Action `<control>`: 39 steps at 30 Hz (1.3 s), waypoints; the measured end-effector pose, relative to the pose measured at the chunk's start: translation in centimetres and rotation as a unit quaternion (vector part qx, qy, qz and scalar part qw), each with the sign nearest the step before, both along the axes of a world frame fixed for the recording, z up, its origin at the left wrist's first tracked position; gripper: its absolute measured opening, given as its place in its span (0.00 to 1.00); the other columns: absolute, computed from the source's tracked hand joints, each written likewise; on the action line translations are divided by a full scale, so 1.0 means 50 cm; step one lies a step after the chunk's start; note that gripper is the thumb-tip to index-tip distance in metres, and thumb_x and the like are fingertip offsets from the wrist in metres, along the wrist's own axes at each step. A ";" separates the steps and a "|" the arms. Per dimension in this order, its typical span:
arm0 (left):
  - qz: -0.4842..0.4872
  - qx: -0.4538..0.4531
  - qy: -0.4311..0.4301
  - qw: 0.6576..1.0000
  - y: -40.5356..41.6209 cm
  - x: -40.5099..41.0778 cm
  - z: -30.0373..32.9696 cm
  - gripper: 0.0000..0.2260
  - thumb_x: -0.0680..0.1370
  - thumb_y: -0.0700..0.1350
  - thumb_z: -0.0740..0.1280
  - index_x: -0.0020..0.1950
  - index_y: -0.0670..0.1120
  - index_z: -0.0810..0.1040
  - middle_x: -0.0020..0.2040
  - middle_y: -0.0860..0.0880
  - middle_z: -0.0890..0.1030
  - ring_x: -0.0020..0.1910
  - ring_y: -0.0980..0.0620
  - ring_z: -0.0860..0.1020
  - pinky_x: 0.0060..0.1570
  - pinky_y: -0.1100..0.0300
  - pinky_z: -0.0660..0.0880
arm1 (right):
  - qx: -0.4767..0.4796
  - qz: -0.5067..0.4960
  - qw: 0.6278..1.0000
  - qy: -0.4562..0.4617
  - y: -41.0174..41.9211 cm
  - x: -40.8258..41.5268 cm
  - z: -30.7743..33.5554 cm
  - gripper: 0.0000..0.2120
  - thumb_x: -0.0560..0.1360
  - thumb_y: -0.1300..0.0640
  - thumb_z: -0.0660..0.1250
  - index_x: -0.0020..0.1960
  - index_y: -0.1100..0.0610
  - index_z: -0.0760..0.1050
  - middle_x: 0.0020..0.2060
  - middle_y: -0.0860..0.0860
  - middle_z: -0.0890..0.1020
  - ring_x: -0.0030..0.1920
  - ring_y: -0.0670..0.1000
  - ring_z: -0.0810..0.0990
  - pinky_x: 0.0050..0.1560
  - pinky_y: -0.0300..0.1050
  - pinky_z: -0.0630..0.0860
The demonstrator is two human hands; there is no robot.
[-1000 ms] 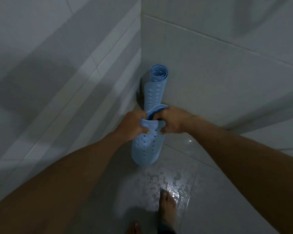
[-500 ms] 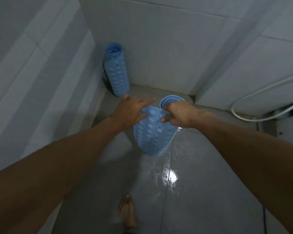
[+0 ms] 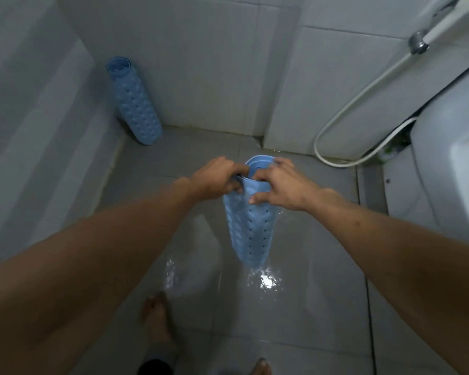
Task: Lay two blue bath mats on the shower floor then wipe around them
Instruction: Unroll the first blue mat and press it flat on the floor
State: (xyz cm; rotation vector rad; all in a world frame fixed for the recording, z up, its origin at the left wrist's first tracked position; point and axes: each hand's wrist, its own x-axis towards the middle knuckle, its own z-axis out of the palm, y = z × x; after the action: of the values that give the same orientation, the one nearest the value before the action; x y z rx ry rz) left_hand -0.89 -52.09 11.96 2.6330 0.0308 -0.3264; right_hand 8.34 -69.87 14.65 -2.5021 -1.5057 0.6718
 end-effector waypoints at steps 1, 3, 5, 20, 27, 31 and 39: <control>-0.011 -0.008 -0.003 1.000 -0.014 -0.006 -0.002 0.08 0.71 0.45 0.72 0.49 0.46 0.80 0.40 0.46 0.82 0.42 0.44 0.78 0.42 0.55 0.72 | -0.006 0.047 0.998 -0.038 -0.025 0.010 0.001 0.25 0.67 0.38 0.74 0.58 0.49 0.77 0.54 0.50 0.80 0.65 0.52 0.72 0.75 0.51 0.53; -0.041 -0.018 -0.006 0.999 -0.035 -0.026 -0.004 0.06 0.73 0.44 0.71 0.49 0.46 0.81 0.40 0.48 0.81 0.42 0.48 0.78 0.43 0.59 0.70 | -0.025 0.121 0.987 -0.100 -0.072 0.035 0.002 0.36 0.64 0.39 0.77 0.68 0.48 0.72 0.71 0.52 0.69 0.76 0.54 0.59 0.77 0.55 0.40; -0.070 -0.031 -0.014 0.997 -0.048 -0.045 -0.004 0.04 0.73 0.42 0.70 0.47 0.45 0.81 0.42 0.48 0.83 0.43 0.48 0.80 0.45 0.59 0.72 | -0.028 0.138 0.980 -0.138 -0.109 0.059 0.001 0.41 0.61 0.39 0.79 0.71 0.45 0.69 0.79 0.55 0.54 0.79 0.58 0.48 0.77 0.58 0.39; 0.058 0.144 0.073 0.985 0.008 -0.222 -0.045 0.13 0.73 0.45 0.66 0.57 0.47 0.78 0.53 0.43 0.82 0.52 0.40 0.79 0.48 0.54 0.73 | 0.089 0.104 0.980 -0.144 -0.072 -0.091 -0.077 0.20 0.73 0.39 0.64 0.45 0.57 0.80 0.51 0.53 0.83 0.60 0.57 0.77 0.69 0.53 0.61; 0.094 0.077 0.108 0.987 0.019 -0.277 -0.069 0.13 0.77 0.56 0.65 0.55 0.50 0.79 0.52 0.44 0.81 0.53 0.41 0.78 0.50 0.52 0.72 | -0.047 -0.081 0.995 -0.020 -0.033 -0.194 -0.085 0.19 0.75 0.40 0.69 0.53 0.53 0.69 0.47 0.54 0.79 0.45 0.58 0.77 0.43 0.50 0.73; 0.094 0.101 0.104 0.985 0.032 -0.298 -0.057 0.13 0.78 0.55 0.65 0.57 0.50 0.78 0.55 0.44 0.81 0.55 0.41 0.77 0.48 0.54 0.69 | 0.001 -0.158 0.987 0.042 -0.003 -0.237 -0.100 0.19 0.75 0.46 0.70 0.59 0.49 0.65 0.50 0.54 0.77 0.48 0.58 0.77 0.48 0.54 0.76; 0.111 0.140 0.129 0.976 0.010 -0.358 -0.140 0.11 0.79 0.53 0.64 0.57 0.49 0.79 0.58 0.44 0.80 0.58 0.41 0.77 0.52 0.52 0.69 | -0.170 -0.071 0.982 0.045 -0.020 -0.282 -0.201 0.16 0.78 0.42 0.65 0.59 0.51 0.78 0.58 0.57 0.76 0.58 0.58 0.76 0.59 0.55 0.74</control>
State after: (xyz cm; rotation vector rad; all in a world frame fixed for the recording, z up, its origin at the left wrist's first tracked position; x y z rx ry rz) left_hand -18.82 -51.58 4.97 2.8063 0.4849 -0.6231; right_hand -5.76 -70.89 4.62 -2.7441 -1.2551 1.0802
